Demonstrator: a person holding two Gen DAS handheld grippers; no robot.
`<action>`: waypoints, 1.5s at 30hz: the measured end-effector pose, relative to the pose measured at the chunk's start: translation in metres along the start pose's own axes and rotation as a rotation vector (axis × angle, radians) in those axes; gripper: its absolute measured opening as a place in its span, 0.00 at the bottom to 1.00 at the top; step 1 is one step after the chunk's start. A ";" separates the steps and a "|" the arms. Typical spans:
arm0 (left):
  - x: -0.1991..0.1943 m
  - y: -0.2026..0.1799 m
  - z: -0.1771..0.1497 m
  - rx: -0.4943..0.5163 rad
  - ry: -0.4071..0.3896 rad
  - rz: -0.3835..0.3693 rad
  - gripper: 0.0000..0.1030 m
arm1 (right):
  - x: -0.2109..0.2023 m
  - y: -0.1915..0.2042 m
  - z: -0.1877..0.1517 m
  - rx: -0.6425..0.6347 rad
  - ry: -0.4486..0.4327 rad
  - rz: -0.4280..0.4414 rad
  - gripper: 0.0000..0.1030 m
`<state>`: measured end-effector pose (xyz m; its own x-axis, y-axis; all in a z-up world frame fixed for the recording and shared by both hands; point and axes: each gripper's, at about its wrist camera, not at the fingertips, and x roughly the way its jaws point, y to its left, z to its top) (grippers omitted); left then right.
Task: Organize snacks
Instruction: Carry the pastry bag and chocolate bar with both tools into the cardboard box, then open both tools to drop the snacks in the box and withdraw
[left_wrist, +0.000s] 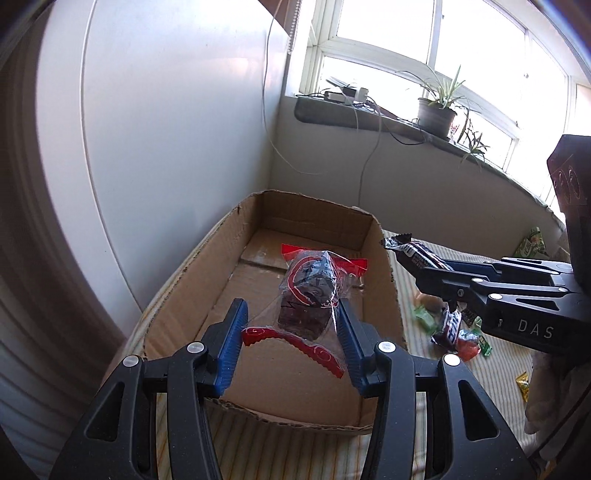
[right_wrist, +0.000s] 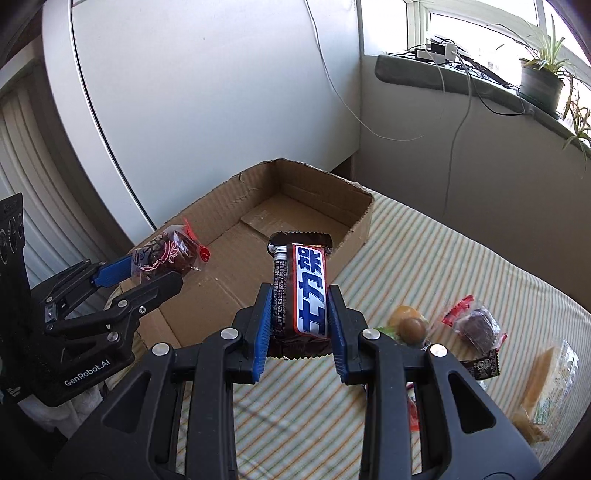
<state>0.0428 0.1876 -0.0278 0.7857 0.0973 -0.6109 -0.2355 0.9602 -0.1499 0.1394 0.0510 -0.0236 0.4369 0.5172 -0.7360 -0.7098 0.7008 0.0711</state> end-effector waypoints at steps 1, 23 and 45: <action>0.001 0.003 0.000 -0.005 0.002 0.005 0.46 | 0.004 0.004 0.003 -0.005 0.003 0.001 0.29; 0.009 0.020 0.001 -0.048 0.019 0.057 0.54 | 0.035 0.020 0.014 -0.022 0.028 0.017 0.53; -0.017 -0.035 0.002 0.003 -0.017 -0.041 0.54 | -0.047 -0.043 -0.028 0.084 -0.040 -0.038 0.59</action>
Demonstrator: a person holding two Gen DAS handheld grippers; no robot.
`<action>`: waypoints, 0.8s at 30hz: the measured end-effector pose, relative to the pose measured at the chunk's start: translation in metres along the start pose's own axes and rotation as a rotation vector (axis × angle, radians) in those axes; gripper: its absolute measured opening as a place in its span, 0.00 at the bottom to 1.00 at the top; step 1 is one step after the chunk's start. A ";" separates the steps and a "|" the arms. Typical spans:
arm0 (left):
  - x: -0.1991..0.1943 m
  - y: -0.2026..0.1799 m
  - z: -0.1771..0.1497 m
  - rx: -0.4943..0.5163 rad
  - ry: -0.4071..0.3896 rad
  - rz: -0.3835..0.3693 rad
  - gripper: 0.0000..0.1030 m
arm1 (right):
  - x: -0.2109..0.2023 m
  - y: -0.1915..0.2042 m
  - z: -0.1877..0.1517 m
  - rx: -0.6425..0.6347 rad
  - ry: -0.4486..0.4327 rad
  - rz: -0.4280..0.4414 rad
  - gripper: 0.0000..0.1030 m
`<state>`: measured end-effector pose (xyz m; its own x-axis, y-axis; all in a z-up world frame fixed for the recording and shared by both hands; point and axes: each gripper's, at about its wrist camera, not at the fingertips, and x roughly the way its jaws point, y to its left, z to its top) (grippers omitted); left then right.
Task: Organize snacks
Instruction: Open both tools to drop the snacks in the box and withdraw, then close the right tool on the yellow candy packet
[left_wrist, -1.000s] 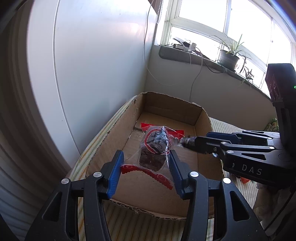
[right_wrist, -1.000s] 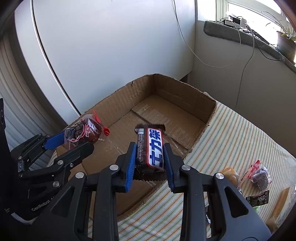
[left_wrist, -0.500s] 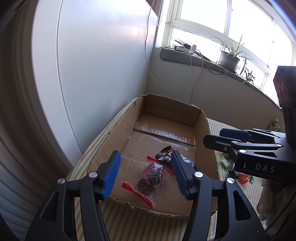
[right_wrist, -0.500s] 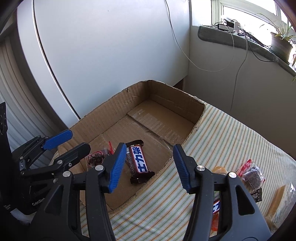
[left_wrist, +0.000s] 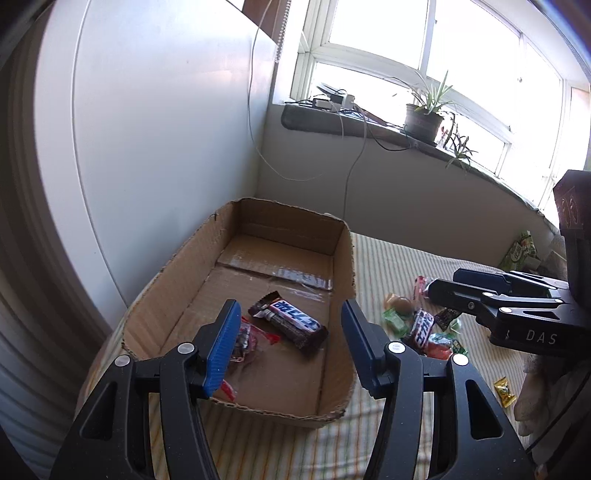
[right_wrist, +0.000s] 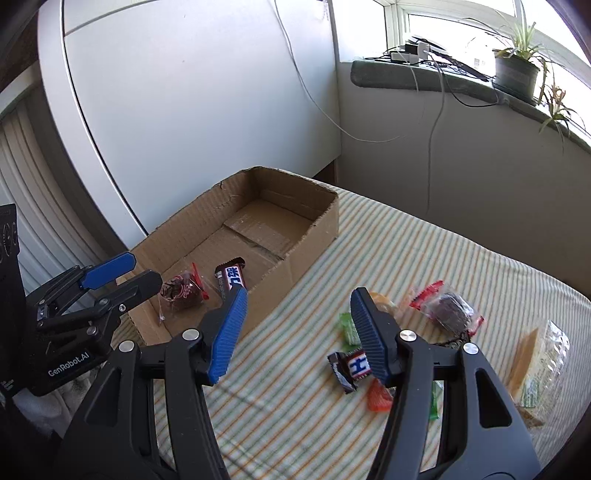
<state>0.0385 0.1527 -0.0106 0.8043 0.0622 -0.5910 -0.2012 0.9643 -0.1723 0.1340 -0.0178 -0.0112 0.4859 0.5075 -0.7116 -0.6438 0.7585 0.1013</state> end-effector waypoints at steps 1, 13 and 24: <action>0.001 -0.005 -0.001 0.007 0.003 -0.012 0.54 | -0.006 -0.007 -0.005 0.009 0.000 -0.010 0.59; 0.028 -0.067 -0.017 0.094 0.091 -0.127 0.54 | -0.057 -0.094 -0.099 0.124 0.084 -0.164 0.59; 0.050 -0.118 -0.037 0.165 0.193 -0.235 0.48 | -0.063 -0.113 -0.152 0.134 0.185 -0.176 0.59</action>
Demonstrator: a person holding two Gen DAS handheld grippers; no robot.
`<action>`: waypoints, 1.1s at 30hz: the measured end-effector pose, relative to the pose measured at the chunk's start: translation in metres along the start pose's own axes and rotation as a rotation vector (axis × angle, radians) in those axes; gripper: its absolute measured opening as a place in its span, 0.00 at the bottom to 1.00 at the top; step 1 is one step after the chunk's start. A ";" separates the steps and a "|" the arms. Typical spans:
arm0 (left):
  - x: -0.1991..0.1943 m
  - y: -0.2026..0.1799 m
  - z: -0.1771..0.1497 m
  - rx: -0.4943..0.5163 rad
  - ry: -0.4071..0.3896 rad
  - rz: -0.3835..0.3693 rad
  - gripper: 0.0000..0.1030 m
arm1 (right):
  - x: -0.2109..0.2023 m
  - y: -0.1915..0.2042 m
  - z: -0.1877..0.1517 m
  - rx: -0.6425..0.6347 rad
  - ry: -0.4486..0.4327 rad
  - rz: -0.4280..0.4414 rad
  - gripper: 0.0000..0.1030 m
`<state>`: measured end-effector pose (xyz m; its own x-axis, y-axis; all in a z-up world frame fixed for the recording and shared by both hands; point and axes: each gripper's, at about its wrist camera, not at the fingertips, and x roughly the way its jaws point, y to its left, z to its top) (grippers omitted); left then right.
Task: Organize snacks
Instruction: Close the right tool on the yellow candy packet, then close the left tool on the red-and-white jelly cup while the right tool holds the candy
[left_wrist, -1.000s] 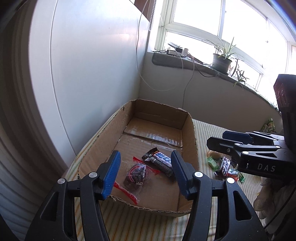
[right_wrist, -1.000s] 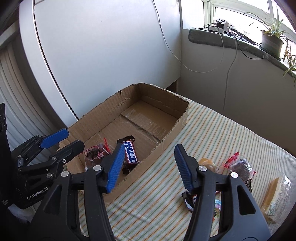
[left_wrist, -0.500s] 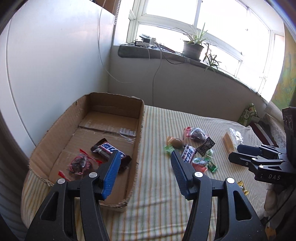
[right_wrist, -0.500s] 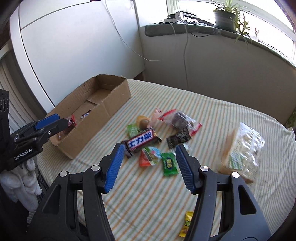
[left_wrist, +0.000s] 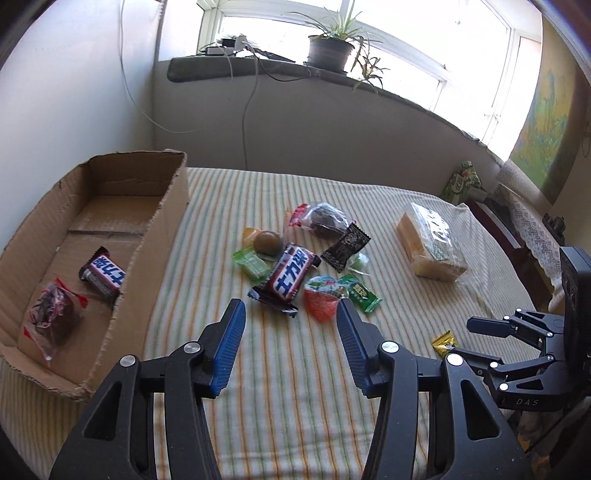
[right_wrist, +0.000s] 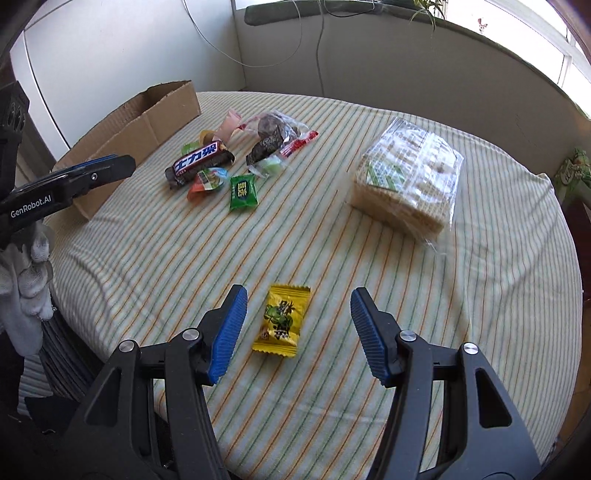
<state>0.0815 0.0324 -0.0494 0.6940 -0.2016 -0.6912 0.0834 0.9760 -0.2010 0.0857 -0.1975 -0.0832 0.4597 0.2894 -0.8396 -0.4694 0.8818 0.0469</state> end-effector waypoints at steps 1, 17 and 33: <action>0.004 -0.005 0.000 0.012 0.010 -0.010 0.47 | 0.001 0.000 -0.003 0.002 0.003 0.005 0.59; 0.069 -0.026 0.007 0.066 0.131 -0.016 0.47 | 0.012 0.010 -0.005 -0.035 0.010 -0.028 0.52; 0.075 -0.031 0.006 0.084 0.120 0.019 0.35 | 0.010 0.010 -0.008 -0.034 0.001 -0.064 0.24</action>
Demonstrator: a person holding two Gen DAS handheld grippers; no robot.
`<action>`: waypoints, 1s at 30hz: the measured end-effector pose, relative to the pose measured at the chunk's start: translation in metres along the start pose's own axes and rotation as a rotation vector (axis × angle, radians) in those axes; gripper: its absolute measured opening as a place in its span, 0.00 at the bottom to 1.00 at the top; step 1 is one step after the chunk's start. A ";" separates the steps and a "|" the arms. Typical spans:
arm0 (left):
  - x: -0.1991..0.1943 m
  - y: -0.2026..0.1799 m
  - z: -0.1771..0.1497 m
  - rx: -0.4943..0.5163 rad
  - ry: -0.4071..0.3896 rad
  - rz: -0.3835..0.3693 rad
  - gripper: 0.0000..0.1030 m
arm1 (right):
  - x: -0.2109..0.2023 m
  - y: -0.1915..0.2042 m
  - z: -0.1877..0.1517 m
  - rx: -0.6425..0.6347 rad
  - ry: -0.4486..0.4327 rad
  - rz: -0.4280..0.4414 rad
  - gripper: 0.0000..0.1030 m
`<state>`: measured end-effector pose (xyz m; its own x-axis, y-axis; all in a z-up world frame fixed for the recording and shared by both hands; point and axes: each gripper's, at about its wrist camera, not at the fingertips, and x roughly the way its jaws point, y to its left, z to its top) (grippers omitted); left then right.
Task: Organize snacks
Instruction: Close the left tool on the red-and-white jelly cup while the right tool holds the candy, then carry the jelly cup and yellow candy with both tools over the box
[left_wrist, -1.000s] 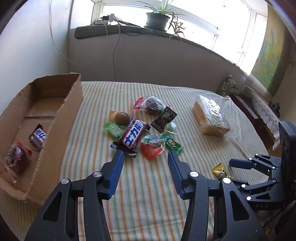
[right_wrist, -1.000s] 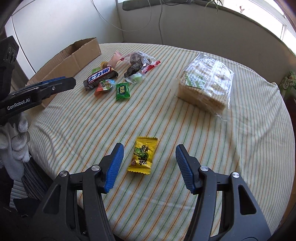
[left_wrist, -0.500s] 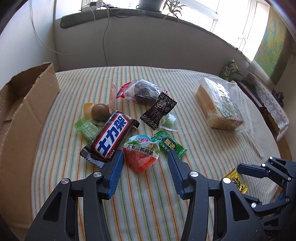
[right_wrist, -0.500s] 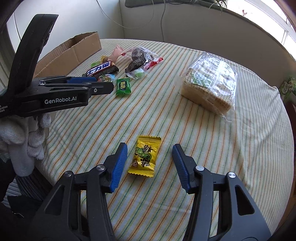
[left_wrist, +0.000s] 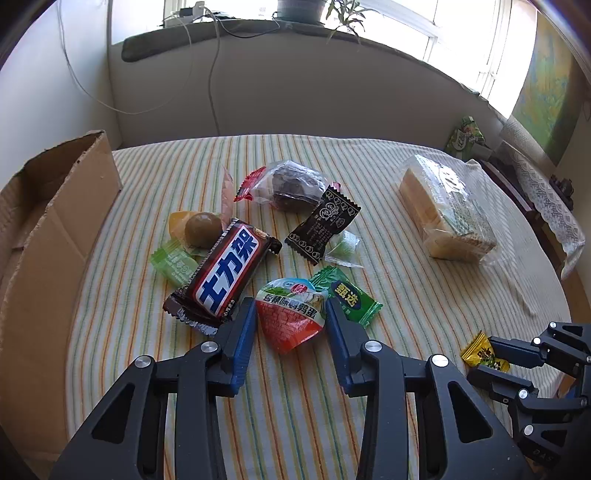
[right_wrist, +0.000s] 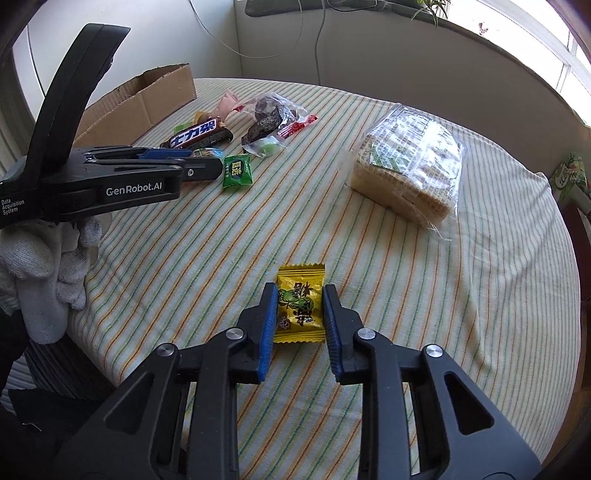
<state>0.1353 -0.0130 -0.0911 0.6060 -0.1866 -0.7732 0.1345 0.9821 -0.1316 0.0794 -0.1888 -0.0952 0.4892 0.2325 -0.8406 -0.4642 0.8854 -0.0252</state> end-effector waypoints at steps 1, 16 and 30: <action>-0.001 0.001 -0.001 -0.001 -0.002 -0.002 0.35 | 0.000 0.000 0.000 0.000 0.000 -0.001 0.24; -0.041 0.015 -0.006 -0.021 -0.082 -0.004 0.35 | -0.013 0.002 0.014 0.015 -0.034 0.017 0.24; -0.091 0.059 0.003 -0.095 -0.197 0.059 0.35 | -0.023 0.036 0.075 -0.056 -0.130 0.044 0.24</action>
<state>0.0903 0.0623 -0.0267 0.7535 -0.1206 -0.6463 0.0255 0.9877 -0.1546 0.1073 -0.1321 -0.0360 0.5574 0.3240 -0.7644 -0.5257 0.8504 -0.0229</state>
